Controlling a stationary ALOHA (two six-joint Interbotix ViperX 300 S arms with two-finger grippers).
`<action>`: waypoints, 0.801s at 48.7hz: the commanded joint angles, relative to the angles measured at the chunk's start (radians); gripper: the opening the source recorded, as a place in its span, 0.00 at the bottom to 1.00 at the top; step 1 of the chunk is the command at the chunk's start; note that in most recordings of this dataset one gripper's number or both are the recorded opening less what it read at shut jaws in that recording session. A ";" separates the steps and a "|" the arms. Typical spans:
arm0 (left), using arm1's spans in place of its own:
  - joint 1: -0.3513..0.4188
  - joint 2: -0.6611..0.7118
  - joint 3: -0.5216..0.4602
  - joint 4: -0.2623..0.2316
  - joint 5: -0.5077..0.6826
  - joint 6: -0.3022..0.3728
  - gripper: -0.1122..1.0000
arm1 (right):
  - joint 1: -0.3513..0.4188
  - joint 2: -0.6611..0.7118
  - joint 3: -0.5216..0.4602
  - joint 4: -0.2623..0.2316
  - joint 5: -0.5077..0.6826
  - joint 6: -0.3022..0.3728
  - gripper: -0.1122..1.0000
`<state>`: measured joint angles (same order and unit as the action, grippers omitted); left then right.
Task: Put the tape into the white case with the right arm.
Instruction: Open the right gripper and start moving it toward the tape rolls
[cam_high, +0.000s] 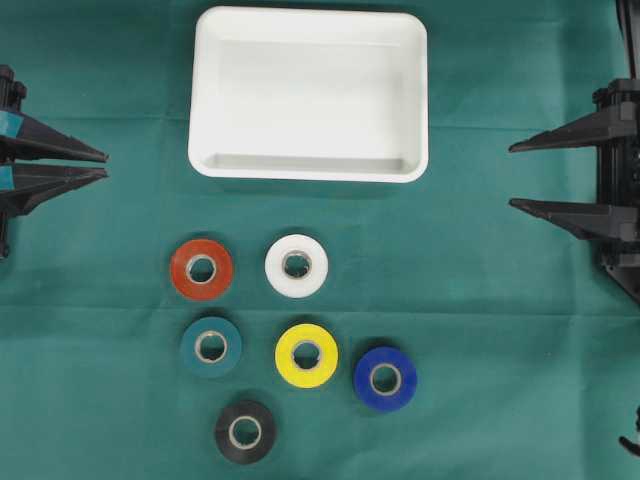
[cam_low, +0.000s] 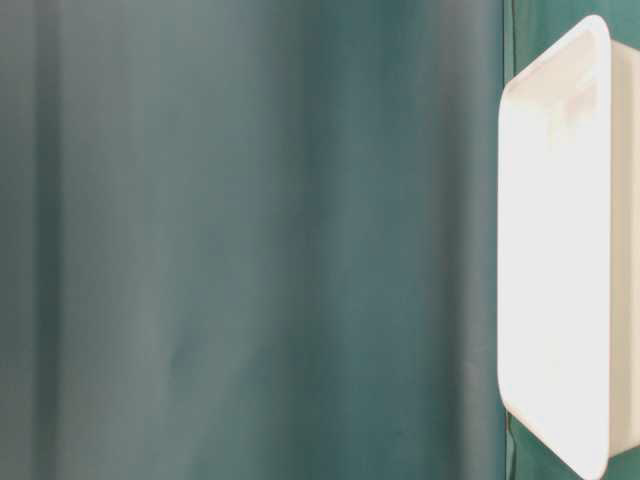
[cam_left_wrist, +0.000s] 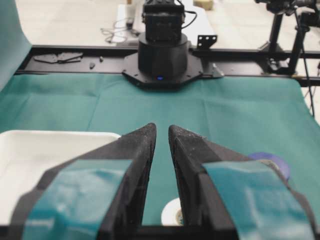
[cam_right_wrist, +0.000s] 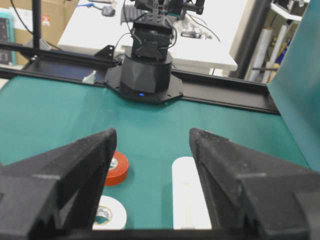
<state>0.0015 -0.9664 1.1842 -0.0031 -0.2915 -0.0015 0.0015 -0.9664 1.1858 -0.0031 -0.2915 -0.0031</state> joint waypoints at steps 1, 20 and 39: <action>-0.003 0.014 -0.020 -0.023 -0.014 0.005 0.32 | 0.006 0.008 -0.011 0.002 -0.003 0.015 0.32; -0.038 -0.014 0.023 -0.023 -0.028 -0.006 0.11 | 0.006 -0.057 0.063 0.002 0.049 0.025 0.02; -0.066 -0.012 0.120 -0.023 -0.006 -0.006 0.11 | 0.006 -0.055 0.160 -0.034 0.066 0.127 0.02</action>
<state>-0.0598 -0.9833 1.3023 -0.0230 -0.3037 -0.0092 0.0046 -1.0308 1.3438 -0.0215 -0.2240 0.1166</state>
